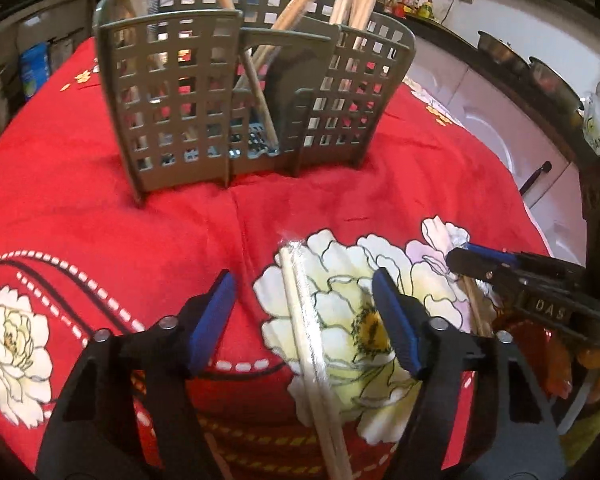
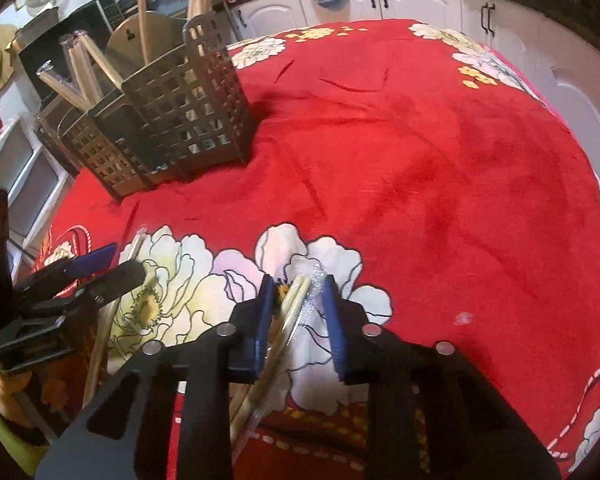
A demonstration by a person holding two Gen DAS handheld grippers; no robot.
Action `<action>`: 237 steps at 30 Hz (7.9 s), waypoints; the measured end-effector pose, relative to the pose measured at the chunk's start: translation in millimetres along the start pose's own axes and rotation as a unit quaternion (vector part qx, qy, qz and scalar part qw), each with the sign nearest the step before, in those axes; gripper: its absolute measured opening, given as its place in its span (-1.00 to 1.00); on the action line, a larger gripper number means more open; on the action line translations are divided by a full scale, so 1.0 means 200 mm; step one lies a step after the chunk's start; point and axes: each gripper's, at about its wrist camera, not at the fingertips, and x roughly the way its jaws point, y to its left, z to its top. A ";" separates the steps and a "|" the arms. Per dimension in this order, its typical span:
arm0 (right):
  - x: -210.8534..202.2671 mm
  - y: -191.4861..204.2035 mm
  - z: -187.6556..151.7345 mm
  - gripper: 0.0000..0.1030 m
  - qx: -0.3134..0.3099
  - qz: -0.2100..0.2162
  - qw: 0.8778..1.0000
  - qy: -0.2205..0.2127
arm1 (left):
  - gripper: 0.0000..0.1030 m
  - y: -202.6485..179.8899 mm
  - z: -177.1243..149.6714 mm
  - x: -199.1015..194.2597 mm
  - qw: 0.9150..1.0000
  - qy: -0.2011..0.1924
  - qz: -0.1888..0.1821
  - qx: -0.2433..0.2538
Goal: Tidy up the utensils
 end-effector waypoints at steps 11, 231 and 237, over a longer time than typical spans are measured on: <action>-0.05 0.12 0.03 -0.86 -0.039 0.054 0.997 -0.025 | -0.79 0.01 0.06 0.05 1.000 0.008 0.024 0.017; -0.43 0.42 -0.21 0.87 -0.117 -0.020 0.945 -0.305 | 0.80 0.08 -0.19 -0.59 0.962 -0.253 0.104 -0.016; -0.38 0.39 -0.21 0.87 -0.105 -0.023 0.949 -0.297 | 0.80 0.10 -0.20 -0.55 0.963 -0.248 0.104 -0.018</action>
